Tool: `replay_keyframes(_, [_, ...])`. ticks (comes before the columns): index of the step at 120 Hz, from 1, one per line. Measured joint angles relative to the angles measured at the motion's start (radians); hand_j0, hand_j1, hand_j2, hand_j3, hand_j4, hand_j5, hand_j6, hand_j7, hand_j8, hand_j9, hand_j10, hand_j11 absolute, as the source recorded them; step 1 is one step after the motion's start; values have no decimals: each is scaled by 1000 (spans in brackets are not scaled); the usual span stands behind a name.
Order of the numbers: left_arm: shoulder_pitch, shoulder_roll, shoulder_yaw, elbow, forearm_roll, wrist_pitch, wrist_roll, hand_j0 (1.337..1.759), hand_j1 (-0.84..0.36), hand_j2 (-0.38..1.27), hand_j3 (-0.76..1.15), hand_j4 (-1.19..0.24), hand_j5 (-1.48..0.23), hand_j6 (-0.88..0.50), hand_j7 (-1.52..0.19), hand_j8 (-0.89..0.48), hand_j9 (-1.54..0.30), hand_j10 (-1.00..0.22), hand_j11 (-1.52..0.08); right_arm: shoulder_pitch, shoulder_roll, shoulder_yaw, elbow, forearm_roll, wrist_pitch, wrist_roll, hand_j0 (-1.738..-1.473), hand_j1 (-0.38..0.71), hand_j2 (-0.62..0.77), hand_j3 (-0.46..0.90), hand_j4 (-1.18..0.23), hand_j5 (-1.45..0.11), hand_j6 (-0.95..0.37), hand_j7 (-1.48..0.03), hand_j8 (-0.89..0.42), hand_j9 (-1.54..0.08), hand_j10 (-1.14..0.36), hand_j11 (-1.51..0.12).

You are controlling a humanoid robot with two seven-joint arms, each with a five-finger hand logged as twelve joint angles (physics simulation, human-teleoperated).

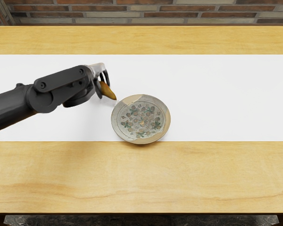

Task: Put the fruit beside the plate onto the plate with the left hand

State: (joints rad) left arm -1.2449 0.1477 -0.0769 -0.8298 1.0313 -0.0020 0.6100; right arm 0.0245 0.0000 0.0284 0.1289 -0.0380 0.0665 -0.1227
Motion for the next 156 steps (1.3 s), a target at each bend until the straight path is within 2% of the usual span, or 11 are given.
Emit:
replay_keyframes(9, [-4, 31, -1, 4, -24, -1, 1, 1649, -281, 211, 0, -733, -1021, -416, -1017, -471, -1024, -736, -1028, 0, 0, 0, 0, 0, 0, 0, -1658, -349, 0, 0, 0, 0, -1, 0, 0, 0, 0, 0])
replay_keyframes(17, [-5, 48, -4, 6, -36, -1, 1, 1650, -296, 277, 0, -728, -1030, -411, -1020, -476, -1024, -740, -1027, 0, 0, 0, 0, 0, 0, 0, -1658, -349, 0, 0, 0, 0, -1, 0, 0, 0, 0, 0])
replay_keyframes(30, [-6, 79, -5, 8, -47, -2, 1, 1650, -315, 287, 0, -720, -1037, -417, -1025, -470, -1022, -746, -1023, 0, 0, 0, 0, 0, 0, 0, -1658, -349, 0, 0, 0, 0, 0, 0, 0, 0, 0, 0])
replay_keyframes(45, [-43, 98, -7, 8, -115, -3, 2, 1651, -309, 275, 0, -715, -1045, -408, -1036, -463, -1020, -750, -1019, 0, 0, 0, 0, 0, 0, 0, -1658, -349, 0, 0, 0, 0, 0, 0, 0, 0, 0, 0])
replay_keyframes(85, [-125, 101, -13, 6, -344, -8, 1, 1652, -326, 336, 0, -713, -1047, -403, -1046, -465, -1018, -754, -1017, 0, 0, 0, 0, 1, 0, 0, -1658, -349, 0, 0, 0, 0, 0, 0, 0, 0, 0, 0])
replay_keyframes(102, [-130, 87, -15, 2, -388, -11, 1, 1651, -327, 346, 0, -715, -1049, -401, -1050, -465, -1019, -753, -1019, 0, 0, 0, 0, 1, 0, 0, -1658, -349, 0, 0, 0, 0, 0, 0, 0, 0, 0, 0])
replay_keyframes(117, [-130, 85, -17, -2, -430, -59, 1, 1651, -323, 299, 0, -708, -1048, -399, -1048, -460, -1020, -753, -1020, 0, 0, 0, 0, 0, 0, 0, -1658, -349, 0, 0, 0, 0, 0, 0, 0, 0, 0, 0])
replay_keyframes(156, [-122, 59, -33, -15, -486, -248, 1, 1653, -348, 358, 0, -695, -1048, -385, -1041, -452, -1015, -756, -1015, 0, 0, 0, 0, 0, 0, 0, -1658, -349, 0, 0, 0, 0, 0, 0, 0, 0, 0, 0])
